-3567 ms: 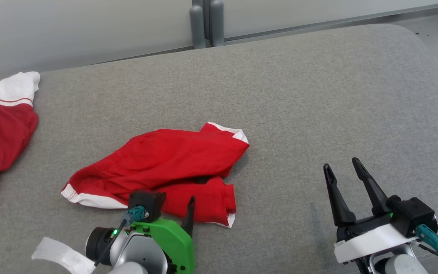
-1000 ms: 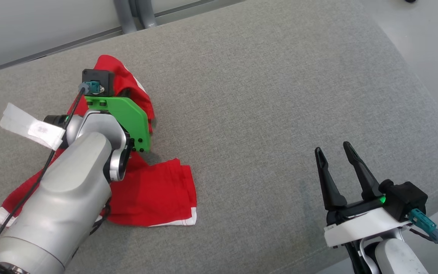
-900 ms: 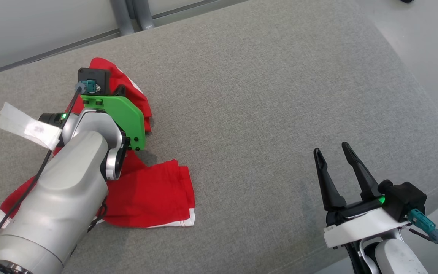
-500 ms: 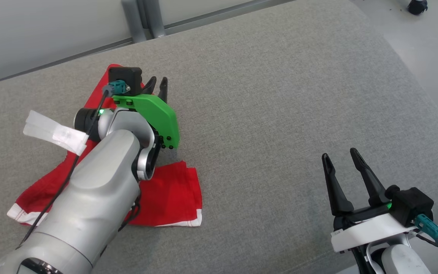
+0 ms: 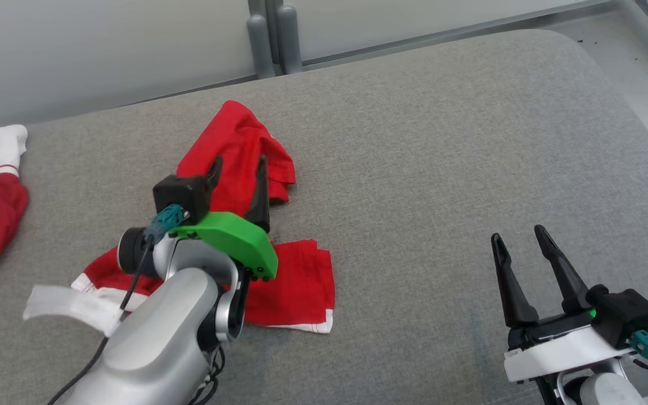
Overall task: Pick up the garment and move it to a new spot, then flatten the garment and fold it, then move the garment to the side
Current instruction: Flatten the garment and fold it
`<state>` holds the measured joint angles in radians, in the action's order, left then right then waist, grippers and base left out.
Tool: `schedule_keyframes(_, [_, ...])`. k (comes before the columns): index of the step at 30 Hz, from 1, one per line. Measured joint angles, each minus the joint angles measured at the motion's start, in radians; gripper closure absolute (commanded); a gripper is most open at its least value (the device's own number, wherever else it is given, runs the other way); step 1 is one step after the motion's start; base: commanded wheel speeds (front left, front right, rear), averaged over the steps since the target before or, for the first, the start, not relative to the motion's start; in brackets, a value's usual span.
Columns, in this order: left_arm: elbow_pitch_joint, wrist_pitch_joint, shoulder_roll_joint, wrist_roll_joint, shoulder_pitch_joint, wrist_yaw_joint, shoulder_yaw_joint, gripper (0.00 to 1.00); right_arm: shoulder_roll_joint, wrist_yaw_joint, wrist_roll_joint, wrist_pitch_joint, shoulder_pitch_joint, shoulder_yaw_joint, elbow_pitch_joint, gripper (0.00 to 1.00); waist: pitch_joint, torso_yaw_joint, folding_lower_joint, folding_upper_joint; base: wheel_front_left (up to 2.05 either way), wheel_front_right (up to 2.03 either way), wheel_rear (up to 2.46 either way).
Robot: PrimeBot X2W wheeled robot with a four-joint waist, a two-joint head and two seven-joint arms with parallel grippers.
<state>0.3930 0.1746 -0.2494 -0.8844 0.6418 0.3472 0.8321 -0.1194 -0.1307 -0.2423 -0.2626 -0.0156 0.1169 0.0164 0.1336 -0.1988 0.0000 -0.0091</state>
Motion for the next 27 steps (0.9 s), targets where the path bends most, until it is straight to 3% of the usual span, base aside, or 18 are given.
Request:
schedule_keyframes(7, [-0.171, 0.043, -0.124, 0.026, -0.157, 0.106, -0.029, 0.00, -0.002, 0.000, 0.013, 0.000, -0.010, -0.017, 0.030, 0.00, -0.019, 0.067, 0.0000, 0.0000, 0.00, 0.00, 0.00])
schedule_keyframes(12, [-0.221, 0.057, -0.203, 0.043, -0.253, 0.151, -0.044, 0.00, -0.005, 0.000, 0.023, 0.000, -0.020, -0.019, 0.037, 0.00, -0.033, 0.105, 0.0000, 0.0000, 0.00, 0.00, 0.00])
schedule_keyframes(19, [-0.237, 0.078, -0.272, 0.053, -0.388, 0.162, -0.069, 0.00, -0.024, 0.000, 0.035, 0.000, -0.045, -0.016, 0.029, 0.00, -0.056, 0.133, 0.0000, 0.0000, 0.00, 0.00, 0.00])
schedule_keyframes(27, [-0.247, 0.087, -0.301, 0.112, -0.508, 0.121, -0.152, 0.00, -0.045, 0.000, 0.051, 0.000, -0.069, -0.009, 0.005, 0.00, -0.081, 0.149, -0.0001, 0.0000, 0.00, 0.00, 0.00])
